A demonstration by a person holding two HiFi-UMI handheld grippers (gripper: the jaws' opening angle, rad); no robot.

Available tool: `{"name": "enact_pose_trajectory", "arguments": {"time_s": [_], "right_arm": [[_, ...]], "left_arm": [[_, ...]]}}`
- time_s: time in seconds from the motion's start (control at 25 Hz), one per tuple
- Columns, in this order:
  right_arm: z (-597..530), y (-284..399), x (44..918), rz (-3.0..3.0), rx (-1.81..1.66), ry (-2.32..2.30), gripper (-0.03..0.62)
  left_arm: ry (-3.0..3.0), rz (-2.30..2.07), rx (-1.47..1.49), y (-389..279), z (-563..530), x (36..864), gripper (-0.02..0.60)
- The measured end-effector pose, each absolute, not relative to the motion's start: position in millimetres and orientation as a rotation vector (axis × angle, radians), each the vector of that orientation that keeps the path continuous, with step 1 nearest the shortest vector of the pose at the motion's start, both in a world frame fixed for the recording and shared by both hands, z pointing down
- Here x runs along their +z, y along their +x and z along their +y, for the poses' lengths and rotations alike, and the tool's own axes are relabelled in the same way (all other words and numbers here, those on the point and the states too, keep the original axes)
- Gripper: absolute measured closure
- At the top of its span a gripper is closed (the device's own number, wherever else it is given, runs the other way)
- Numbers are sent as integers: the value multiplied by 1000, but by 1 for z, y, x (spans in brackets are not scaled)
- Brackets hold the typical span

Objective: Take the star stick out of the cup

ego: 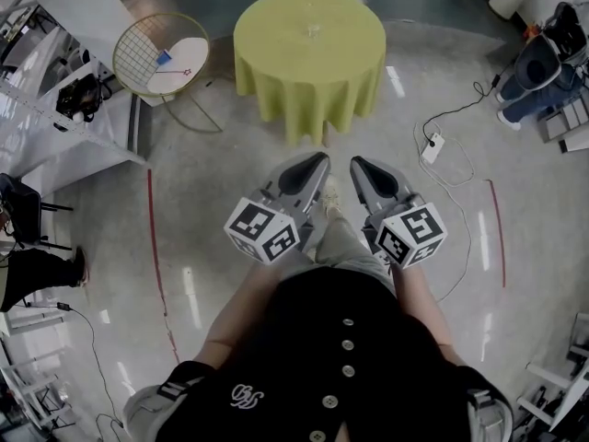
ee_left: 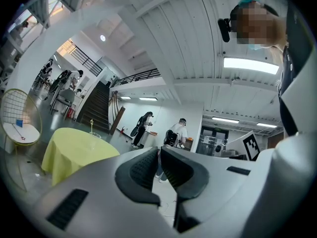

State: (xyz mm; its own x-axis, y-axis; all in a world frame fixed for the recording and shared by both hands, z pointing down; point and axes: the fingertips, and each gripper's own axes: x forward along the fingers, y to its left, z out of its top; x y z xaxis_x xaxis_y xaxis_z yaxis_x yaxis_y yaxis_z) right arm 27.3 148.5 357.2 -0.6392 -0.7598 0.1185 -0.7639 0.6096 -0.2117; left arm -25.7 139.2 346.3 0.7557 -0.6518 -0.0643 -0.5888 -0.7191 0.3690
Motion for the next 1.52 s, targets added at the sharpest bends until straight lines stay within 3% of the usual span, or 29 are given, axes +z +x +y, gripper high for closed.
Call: {"name": "enact_pose_trajectory", "arguments": {"time_s": [1.52], "right_arm": [[-146,45,347,-2902,380,1069,591]], "left_arm": [[2553,-1150,-260,-1,-141,346,554]]}}
